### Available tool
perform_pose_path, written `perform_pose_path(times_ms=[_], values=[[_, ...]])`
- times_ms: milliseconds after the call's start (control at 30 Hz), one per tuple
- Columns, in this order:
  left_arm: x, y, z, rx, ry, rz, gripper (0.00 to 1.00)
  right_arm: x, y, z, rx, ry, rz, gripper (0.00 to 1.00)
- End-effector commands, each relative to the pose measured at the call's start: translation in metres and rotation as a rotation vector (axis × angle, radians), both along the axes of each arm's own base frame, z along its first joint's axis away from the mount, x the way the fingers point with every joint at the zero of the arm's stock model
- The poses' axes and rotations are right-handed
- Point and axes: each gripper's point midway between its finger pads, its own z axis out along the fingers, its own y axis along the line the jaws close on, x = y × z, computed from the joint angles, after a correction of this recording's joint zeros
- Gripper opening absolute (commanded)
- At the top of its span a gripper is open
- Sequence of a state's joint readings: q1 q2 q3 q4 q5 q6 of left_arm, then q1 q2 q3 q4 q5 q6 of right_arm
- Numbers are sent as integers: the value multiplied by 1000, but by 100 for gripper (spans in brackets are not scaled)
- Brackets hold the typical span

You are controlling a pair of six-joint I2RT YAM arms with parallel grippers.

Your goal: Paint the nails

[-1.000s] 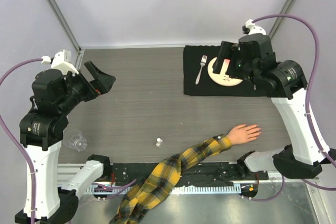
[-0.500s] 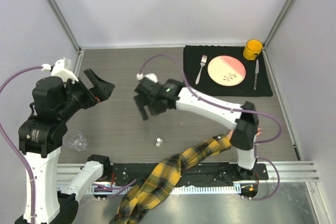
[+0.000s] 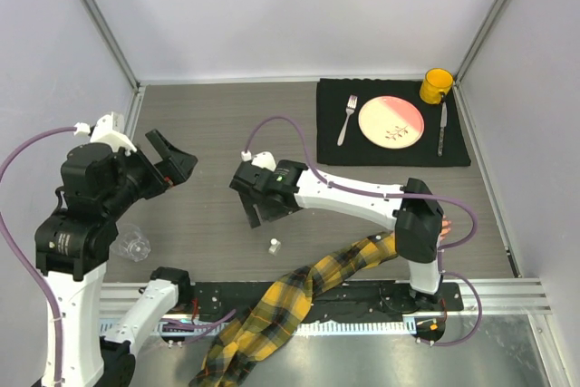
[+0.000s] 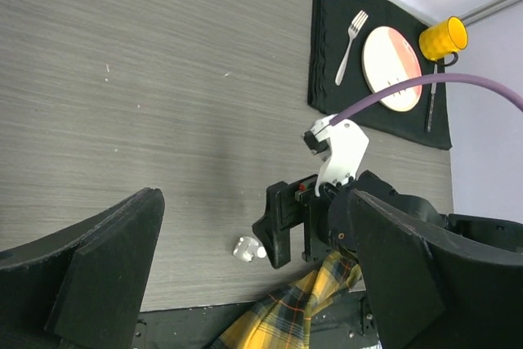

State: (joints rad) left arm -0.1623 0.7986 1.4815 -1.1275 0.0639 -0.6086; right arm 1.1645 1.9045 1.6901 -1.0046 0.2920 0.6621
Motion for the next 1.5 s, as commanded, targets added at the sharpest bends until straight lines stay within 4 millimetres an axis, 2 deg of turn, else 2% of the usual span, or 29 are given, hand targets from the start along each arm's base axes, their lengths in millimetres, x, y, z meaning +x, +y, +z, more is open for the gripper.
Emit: perform_pose_path(times_ms=[0, 67, 100, 233, 400, 567, 733, 933, 967, 1200, 1467], values=[[7, -7, 2, -36, 2, -18, 100, 15, 16, 40, 159, -60, -192, 85], [9, -10, 0, -44, 14, -28, 100, 12, 23, 45, 208, -26, -246, 72], [10, -11, 1, -50, 14, -29, 100, 11, 20, 40, 196, -8, -270, 68], [13, -16, -3, -71, 38, -43, 98, -6, 13, 26, 189, 89, -390, 68], [9, -22, -12, -88, 77, -67, 97, -25, 16, 12, 235, 167, -496, 67], [9, -24, -18, -105, 94, -71, 97, -43, 16, -3, 183, 204, -501, 63], [8, -25, -19, -109, 95, -76, 97, -56, 10, -13, 154, 220, -525, 62], [5, -25, -17, -112, 89, -75, 97, -57, 8, -26, 147, 233, -543, 60], [4, -25, -16, -112, 87, -77, 97, -57, 8, -27, 143, 235, -543, 57], [3, -25, -15, -113, 87, -78, 97, -48, 7, -36, 141, 241, -560, 56], [2, -21, -13, -90, 85, -73, 97, -45, 8, -46, 123, 260, -566, 47]])
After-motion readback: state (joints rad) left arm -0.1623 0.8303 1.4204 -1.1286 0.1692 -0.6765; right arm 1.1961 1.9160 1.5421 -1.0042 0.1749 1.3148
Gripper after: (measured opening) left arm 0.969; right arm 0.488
